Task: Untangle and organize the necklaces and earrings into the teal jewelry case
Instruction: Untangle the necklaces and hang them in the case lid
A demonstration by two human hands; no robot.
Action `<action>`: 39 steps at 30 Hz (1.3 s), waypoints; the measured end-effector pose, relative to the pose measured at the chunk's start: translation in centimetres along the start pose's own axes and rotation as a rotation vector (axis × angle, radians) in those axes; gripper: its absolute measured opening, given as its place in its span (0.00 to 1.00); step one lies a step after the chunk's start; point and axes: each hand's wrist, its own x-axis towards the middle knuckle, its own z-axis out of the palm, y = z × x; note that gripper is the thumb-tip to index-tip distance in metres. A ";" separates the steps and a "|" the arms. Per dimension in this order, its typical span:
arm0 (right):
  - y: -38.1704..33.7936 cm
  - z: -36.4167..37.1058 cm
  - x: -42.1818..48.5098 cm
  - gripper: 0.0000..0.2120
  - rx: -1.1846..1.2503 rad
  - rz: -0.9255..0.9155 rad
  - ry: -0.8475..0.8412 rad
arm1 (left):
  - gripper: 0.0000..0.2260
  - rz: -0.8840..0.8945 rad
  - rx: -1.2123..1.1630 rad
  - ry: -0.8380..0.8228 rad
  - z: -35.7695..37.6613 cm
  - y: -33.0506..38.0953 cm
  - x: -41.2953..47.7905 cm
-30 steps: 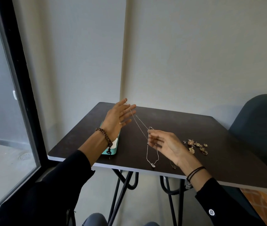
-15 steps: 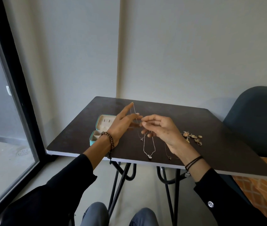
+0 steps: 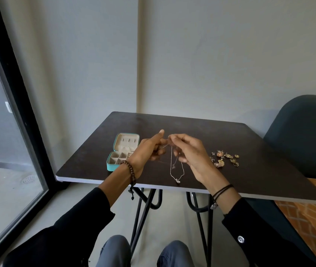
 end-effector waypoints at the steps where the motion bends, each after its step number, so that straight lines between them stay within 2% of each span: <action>1: 0.0 0.0 -0.1 0.12 0.013 0.036 -0.031 | 0.26 0.002 -0.019 -0.003 -0.1 -0.1 0.0; 5: 0.3 -0.1 -0.2 0.19 0.016 0.077 -0.108 | 0.24 0.039 -0.057 -0.053 -0.6 -0.2 -0.1; 8: 0.3 -0.3 -0.4 0.23 0.010 0.073 -0.174 | 0.23 0.033 -0.113 -0.006 -1.1 -0.3 0.0; 12: 0.1 -0.5 -0.9 0.16 -0.121 0.085 -0.316 | 0.21 0.023 -0.201 0.026 -1.4 0.0 -0.1; 15: 0.0 -0.4 -1.0 0.10 -0.131 0.070 -0.293 | 0.21 0.022 -0.214 0.038 -1.5 0.1 -0.1; 17: -0.4 -0.1 -0.8 0.06 0.023 0.083 -0.251 | 0.22 0.020 -0.202 0.045 -1.6 0.0 -0.1; 21: -1.2 0.2 -0.4 0.08 0.534 0.173 -0.161 | 0.22 0.008 -0.188 0.026 -1.3 -0.4 -0.3; 23: -1.4 0.4 -0.5 0.10 0.592 0.177 -0.121 | 0.23 0.000 -0.171 0.011 -1.1 -0.5 -0.3; 27: -1.1 0.3 -0.8 0.14 0.391 0.159 -0.100 | 0.23 0.004 -0.170 0.002 -0.9 -0.3 -0.3; 30: -0.7 0.1 -1.2 0.17 0.070 0.106 -0.155 | 0.21 0.032 -0.185 0.024 -1.1 0.3 -0.5; 34: -0.5 0.1 -1.6 0.20 -0.134 0.071 -0.258 | 0.20 0.055 -0.176 0.034 -1.1 0.6 -0.6; 37: -0.9 0.1 -1.7 0.15 -0.096 0.059 -0.299 | 0.21 0.057 -0.158 0.054 -1.0 0.3 -0.5; 39: -1.1 0.3 -1.6 0.13 0.141 0.082 -0.292 | 0.21 0.050 -0.148 0.056 -1.1 -0.1 -0.5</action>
